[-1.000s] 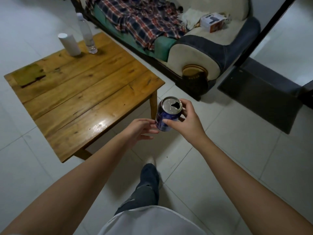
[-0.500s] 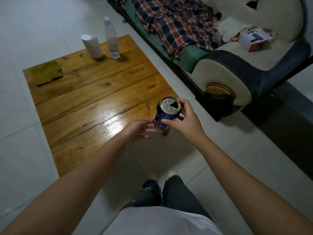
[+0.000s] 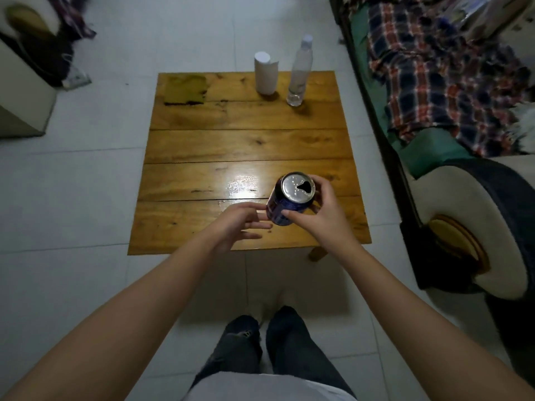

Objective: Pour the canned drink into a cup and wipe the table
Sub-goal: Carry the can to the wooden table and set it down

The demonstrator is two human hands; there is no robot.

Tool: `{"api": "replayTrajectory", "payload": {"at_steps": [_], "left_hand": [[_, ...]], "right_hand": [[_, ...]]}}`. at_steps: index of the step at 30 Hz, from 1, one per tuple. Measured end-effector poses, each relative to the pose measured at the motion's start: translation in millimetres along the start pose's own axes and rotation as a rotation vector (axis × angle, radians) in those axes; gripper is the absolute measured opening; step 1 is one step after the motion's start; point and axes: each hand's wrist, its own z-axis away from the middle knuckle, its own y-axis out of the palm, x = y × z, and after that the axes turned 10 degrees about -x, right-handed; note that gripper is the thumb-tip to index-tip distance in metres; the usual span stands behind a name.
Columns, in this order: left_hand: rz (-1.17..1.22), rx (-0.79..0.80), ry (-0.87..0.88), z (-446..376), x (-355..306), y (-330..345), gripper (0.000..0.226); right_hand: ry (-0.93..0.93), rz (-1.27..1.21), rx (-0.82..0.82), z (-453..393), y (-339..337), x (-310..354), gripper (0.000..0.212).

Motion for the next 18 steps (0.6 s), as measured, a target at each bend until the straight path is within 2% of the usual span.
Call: {"api": "replayTrajectory", "payload": {"at_steps": [7,18], "left_hand": [[0.077,-0.112,-0.05,-35,1,9,0.043],[0.105,-0.192,-0.104,-157,6,5,0.036]], "right_hand": [[-0.023,0.009,0.119,-48,9,-33,0.069],[-0.045,0.141,0.144,-148,64,-106,0.076]]}}
